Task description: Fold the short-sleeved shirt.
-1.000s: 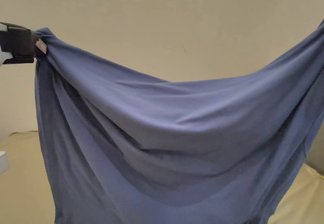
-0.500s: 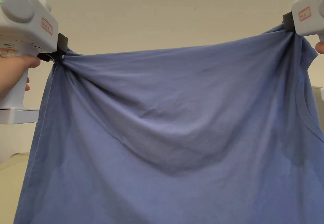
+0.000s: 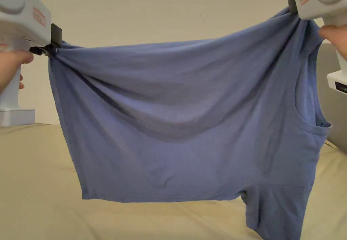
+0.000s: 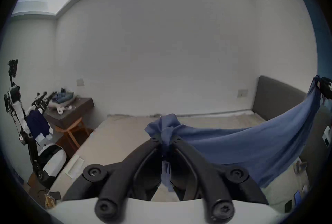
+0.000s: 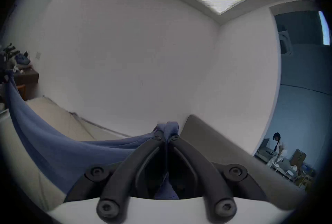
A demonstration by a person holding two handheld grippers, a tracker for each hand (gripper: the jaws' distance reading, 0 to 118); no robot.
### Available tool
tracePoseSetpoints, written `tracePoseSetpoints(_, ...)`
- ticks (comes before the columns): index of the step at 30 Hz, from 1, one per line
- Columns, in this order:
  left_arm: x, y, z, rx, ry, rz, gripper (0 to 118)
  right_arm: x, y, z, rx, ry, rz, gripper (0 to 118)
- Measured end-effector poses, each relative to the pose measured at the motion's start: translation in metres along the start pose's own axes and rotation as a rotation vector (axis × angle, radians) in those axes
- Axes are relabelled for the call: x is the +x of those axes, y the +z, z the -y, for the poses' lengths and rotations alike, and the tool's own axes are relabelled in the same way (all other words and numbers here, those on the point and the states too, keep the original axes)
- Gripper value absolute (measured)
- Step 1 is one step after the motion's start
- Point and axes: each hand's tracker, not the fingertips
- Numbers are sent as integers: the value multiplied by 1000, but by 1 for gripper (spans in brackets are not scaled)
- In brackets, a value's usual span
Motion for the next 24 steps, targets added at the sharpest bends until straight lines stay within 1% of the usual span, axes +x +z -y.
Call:
tracePoseSetpoints(2,5,-29,26,-53,-1,16,3,-17,-23,32,-48,-1,-21,4)
tracePoseSetpoints(3,25,-20,57,-68,-6,21,3,-26,-34,51,-73,3,-30,4)
tracePoseSetpoints(7,33,-69,109,-174,4,31,3,-57,-65,118,-190,29,-73,4)
tracePoseSetpoints(9,37,-83,132,-217,12,39,3,-67,-72,148,-244,24,-112,4)
tracePoseSetpoints(11,36,-94,151,-231,-2,38,3,-78,-66,176,-272,28,-121,4)
tracePoseSetpoints(12,36,-93,163,-241,-3,47,3,-80,-63,191,-287,8,-135,4)
tracePoseSetpoints(13,36,-91,176,-251,-9,58,3,-80,-59,206,-312,-29,-161,4)
tracePoseSetpoints(15,30,-87,205,-301,-13,109,3,-81,-39,240,-340,-129,-213,4)
tracePoseSetpoints(17,26,-73,242,-341,17,154,3,-80,-17,281,-368,-197,-261,4)
tracePoseSetpoints(18,24,-67,258,-360,25,178,3,-82,-1,296,-398,-212,-273,4)
tracePoseSetpoints(19,22,-57,276,-380,33,185,3,-81,14,318,-421,-246,-305,4)
tracePoseSetpoints(20,20,-48,291,-394,28,181,3,-82,28,336,-441,-257,-321,4)
tracePoseSetpoints(22,16,-27,326,-401,48,189,3,-85,66,373,-473,-283,-327,4)
tracePoseSetpoints(23,12,-16,341,-404,110,226,3,-86,83,388,-498,-299,-345,4)
tracePoseSetpoints(24,9,-4,356,-406,152,264,3,-88,102,403,-517,-316,-343,4)
